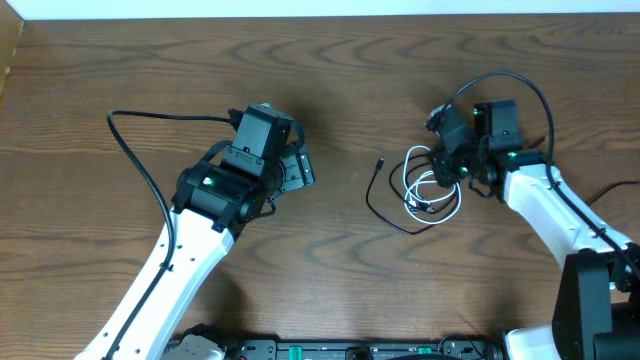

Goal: Untangle cables
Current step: 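Reach the right gripper into the white cable bundle and lift it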

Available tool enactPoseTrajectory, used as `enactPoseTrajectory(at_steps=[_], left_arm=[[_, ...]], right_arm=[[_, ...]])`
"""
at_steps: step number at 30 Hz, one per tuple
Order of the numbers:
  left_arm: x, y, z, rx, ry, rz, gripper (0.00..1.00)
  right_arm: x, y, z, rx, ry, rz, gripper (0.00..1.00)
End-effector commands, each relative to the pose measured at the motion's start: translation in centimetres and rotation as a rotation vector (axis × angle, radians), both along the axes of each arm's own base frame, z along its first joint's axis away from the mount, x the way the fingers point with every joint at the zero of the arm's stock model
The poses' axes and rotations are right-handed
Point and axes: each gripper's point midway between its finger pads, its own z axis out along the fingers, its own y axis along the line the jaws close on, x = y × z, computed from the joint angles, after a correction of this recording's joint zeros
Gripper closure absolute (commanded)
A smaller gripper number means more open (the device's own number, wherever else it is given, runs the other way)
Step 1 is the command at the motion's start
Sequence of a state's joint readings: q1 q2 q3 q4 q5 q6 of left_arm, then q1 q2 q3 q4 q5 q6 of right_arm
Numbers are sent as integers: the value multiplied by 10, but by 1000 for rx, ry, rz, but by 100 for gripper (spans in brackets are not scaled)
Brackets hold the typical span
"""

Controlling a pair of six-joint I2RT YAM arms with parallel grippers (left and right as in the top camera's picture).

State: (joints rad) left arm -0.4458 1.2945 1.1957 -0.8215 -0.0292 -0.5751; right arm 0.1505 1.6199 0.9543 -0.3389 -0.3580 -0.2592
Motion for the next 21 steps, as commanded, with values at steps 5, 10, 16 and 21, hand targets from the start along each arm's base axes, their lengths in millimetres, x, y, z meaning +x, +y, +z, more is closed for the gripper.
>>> enactPoseTrajectory(at_steps=[5,10,16,21], left_arm=[[3,8,-2,20,3,20,19],[6,16,-2,-7,14,46,19],[7,7,-1,-110,39,21,19],[11,-25,10,-233,14,-135,19]], right_arm=[[18,64,79,244,7,-51,99],[23,88,143,315,-38,-48,99],[26,97,231,395,-181,-30,99],[21,98,291,511,-236,-62,99]])
